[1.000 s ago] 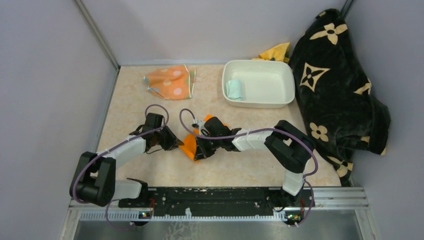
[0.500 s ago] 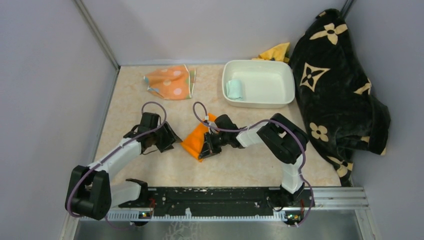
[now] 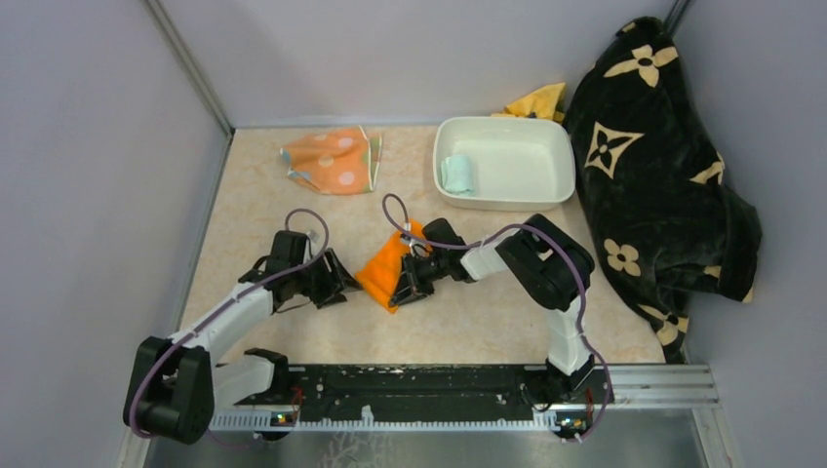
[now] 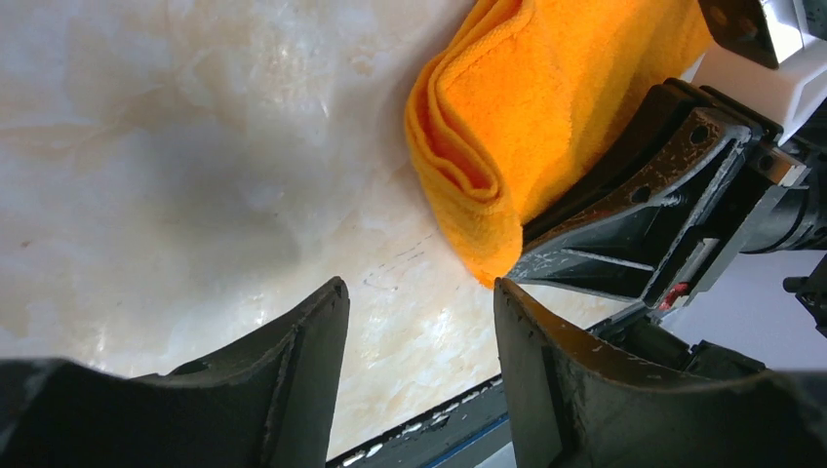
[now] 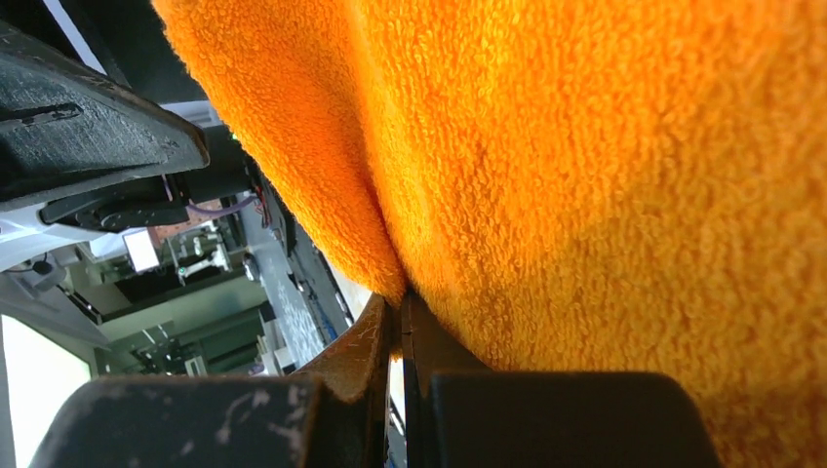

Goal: Roll the towels
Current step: Roll the towel at the center of the board.

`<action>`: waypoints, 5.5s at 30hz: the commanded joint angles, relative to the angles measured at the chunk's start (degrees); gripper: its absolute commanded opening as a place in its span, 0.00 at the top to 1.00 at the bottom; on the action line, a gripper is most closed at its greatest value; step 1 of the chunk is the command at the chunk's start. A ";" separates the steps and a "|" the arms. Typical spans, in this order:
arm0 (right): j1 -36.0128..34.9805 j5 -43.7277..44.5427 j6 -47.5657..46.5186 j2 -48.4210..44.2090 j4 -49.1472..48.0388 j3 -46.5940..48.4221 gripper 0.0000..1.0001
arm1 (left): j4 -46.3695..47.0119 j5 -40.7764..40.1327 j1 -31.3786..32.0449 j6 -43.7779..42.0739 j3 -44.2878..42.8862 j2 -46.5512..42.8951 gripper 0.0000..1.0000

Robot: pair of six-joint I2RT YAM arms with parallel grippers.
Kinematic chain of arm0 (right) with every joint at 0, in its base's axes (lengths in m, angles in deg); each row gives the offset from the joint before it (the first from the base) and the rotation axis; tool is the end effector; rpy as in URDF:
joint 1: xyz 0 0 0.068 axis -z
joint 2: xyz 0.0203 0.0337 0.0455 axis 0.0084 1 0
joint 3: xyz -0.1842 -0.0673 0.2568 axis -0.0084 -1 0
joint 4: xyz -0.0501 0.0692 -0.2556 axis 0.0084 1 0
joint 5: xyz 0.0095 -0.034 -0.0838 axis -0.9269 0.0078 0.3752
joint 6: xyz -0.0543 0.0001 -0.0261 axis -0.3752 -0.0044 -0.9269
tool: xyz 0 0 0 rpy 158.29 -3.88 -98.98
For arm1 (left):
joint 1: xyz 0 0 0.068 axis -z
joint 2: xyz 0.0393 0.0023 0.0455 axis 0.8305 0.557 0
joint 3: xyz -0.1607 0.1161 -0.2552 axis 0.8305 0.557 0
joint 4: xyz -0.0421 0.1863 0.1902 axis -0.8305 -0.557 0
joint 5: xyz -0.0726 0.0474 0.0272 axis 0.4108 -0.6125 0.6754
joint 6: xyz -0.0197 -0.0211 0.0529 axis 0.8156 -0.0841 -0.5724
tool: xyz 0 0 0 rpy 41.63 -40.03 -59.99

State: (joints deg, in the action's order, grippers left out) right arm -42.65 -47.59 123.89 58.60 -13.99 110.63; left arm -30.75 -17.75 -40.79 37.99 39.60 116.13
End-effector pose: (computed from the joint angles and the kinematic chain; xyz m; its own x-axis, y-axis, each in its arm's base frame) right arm 0.2645 0.2834 0.1317 -0.9597 -0.2409 -0.1449 -0.2425 0.4489 0.8600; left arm 0.1704 -0.0636 0.1992 -0.8835 -0.4008 -0.2422 -0.1818 0.7703 -0.6112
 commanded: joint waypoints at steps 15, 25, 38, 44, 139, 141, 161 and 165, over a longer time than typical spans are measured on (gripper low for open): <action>0.78 4.33 -6.41 -2.32 10.91 6.93 0.97 | 14.50 2.13 -0.15 2.54 -3.84 17.41 0.51; -1.37 13.05 -13.38 -7.60 19.35 11.20 0.75 | 13.79 1.24 -0.15 4.30 -4.93 22.68 0.55; -9.79 35.76 -28.01 -17.34 18.30 8.40 0.47 | 14.14 1.58 -0.16 5.23 -5.86 23.29 0.53; -13.23 38.59 -30.15 -14.16 17.98 9.17 0.46 | 13.86 1.27 -0.15 5.46 -5.95 23.17 0.53; -23.45 50.99 -44.25 -2.74 34.00 15.39 0.98 | 7.41 -6.54 -0.65 5.57 -7.07 29.78 0.70; -22.85 45.85 -42.70 -3.96 33.35 15.52 1.00 | 5.51 -7.23 -0.83 4.88 -7.11 27.04 0.64; -1.51 -6.01 -0.61 -2.29 -11.04 1.18 1.00 | -7.74 -0.10 -1.30 -0.10 -4.09 -1.67 0.31; 0.51 -6.67 2.89 1.09 -11.16 1.02 1.00 | -1.45 3.96 -1.29 2.62 -1.53 -0.51 0.32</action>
State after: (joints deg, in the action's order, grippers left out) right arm -43.70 -49.47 119.39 57.00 -18.25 111.78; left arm -37.92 -19.93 -42.11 38.64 35.99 115.02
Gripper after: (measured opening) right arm 0.037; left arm 0.685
